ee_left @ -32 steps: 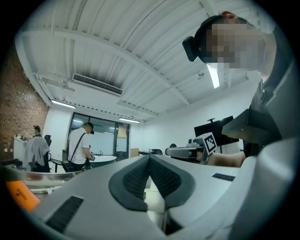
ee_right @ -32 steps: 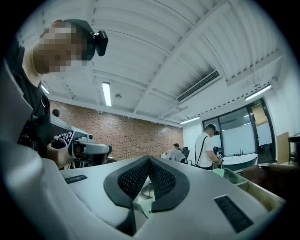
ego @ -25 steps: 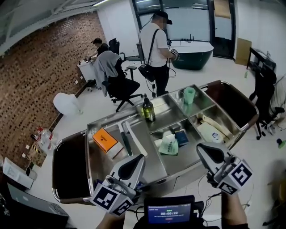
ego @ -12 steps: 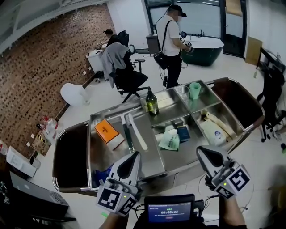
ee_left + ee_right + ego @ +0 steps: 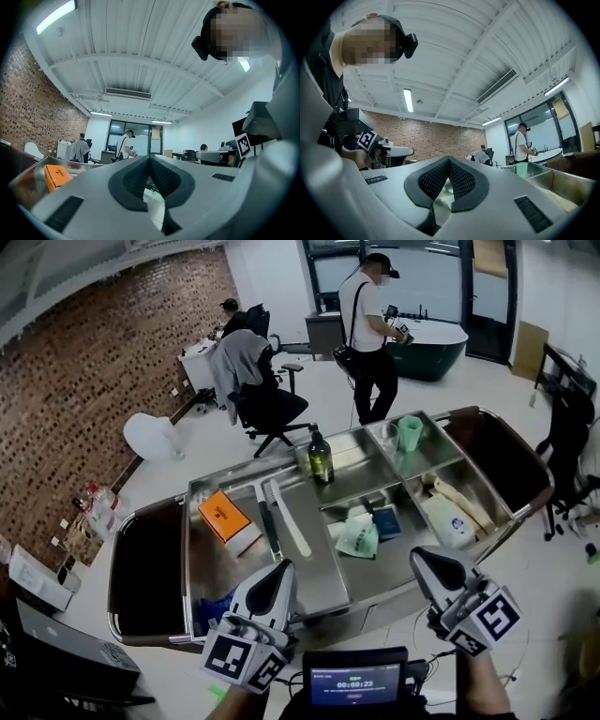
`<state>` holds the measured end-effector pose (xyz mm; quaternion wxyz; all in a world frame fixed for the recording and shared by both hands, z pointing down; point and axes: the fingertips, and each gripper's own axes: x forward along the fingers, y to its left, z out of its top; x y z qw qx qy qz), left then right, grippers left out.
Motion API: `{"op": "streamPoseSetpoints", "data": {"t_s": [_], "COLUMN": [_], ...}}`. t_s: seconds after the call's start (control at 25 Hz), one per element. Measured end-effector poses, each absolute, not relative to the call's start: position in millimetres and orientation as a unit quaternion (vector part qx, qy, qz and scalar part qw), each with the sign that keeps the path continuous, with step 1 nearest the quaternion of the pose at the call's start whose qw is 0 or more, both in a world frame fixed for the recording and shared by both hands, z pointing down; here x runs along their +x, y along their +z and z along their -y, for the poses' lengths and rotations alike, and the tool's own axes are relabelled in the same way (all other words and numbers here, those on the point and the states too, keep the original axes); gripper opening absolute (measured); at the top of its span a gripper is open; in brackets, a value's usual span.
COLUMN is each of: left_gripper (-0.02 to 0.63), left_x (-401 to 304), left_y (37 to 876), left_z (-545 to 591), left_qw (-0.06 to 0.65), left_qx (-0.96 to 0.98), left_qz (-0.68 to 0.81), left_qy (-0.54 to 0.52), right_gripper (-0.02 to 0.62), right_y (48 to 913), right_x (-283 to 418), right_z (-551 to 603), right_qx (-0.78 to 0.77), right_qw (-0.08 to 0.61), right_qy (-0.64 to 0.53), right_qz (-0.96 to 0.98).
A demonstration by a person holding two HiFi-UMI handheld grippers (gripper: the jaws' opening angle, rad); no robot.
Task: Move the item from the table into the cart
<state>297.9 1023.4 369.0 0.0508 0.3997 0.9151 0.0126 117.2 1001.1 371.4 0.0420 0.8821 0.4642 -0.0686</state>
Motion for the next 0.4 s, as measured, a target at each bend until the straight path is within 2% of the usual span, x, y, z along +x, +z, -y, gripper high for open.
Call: {"op": "streamPoseSetpoints", "data": {"t_s": [0.4], "left_gripper": [-0.005], "left_x": [297.9], "left_y": [370.2], "left_z": [-1024.2], "left_qw": [0.05], "left_qx": [0.392], "left_qz": [-0.919], "left_qy": [0.003], "right_gripper": [-0.018], "right_y": [374.4], "right_x": [120.5], "right_z": [-999.9], "right_qx": [0.878], "right_qw": [0.042], "right_qy": [-0.068], "right_qz": [-0.473]}}
